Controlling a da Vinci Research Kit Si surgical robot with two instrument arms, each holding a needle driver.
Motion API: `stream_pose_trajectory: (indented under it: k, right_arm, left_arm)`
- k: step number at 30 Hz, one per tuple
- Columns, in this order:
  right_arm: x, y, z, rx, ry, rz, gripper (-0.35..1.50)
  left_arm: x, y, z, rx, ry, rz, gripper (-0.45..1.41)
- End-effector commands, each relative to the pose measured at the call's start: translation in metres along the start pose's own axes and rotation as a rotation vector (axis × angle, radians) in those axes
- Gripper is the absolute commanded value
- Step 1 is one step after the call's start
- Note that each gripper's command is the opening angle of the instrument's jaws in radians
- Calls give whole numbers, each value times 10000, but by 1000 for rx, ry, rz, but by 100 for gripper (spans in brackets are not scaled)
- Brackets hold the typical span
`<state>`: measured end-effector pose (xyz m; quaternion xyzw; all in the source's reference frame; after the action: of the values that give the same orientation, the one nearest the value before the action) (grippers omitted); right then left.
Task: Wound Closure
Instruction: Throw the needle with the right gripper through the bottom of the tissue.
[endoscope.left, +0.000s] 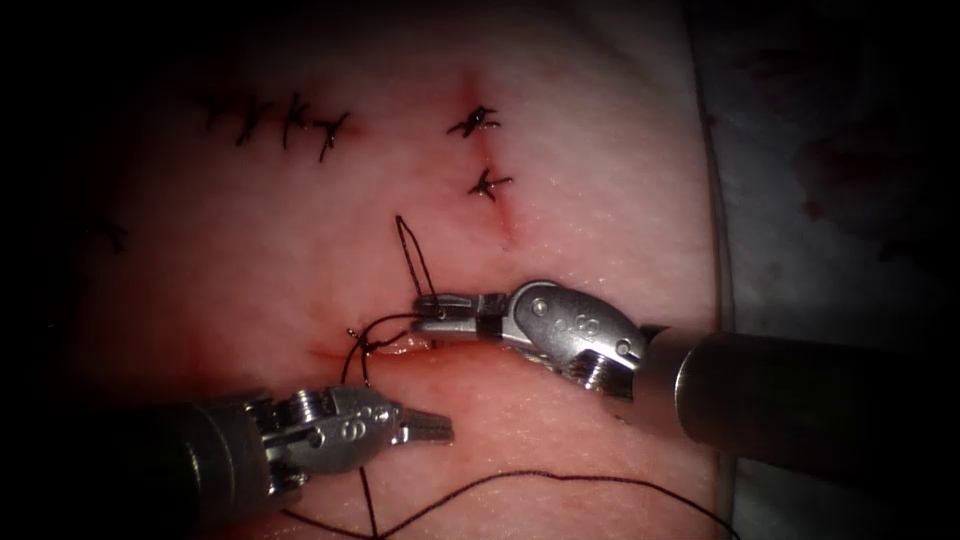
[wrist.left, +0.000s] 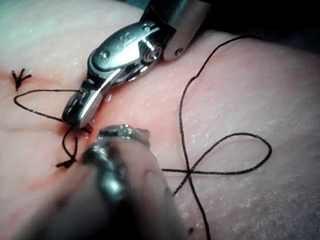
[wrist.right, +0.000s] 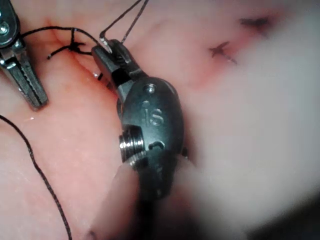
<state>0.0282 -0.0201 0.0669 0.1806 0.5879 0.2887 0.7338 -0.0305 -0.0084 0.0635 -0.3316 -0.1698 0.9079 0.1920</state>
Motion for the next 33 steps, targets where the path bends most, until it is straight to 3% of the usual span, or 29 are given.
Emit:
stream_pose_trajectory:
  k: [1,9,17,28,33]
  right_arm:
    - [0,10,11,32,7,38,-35]
    - [-6,25,15,92,15,148,-35]
    - [-9,27,23,130,89,359,-35]
    - [3,34,21,-9,148,524,-35]
    - [10,36,20,-13,152,533,-35]
  left_arm:
    - [0,0,8,-2,-1,4,-23]
    - [0,0,10,-1,-1,3,-25]
    - [-1,1,13,-3,-2,4,-25]
    - [-17,8,24,-12,-4,22,-25]
    - [-24,9,28,-20,-3,13,-25]
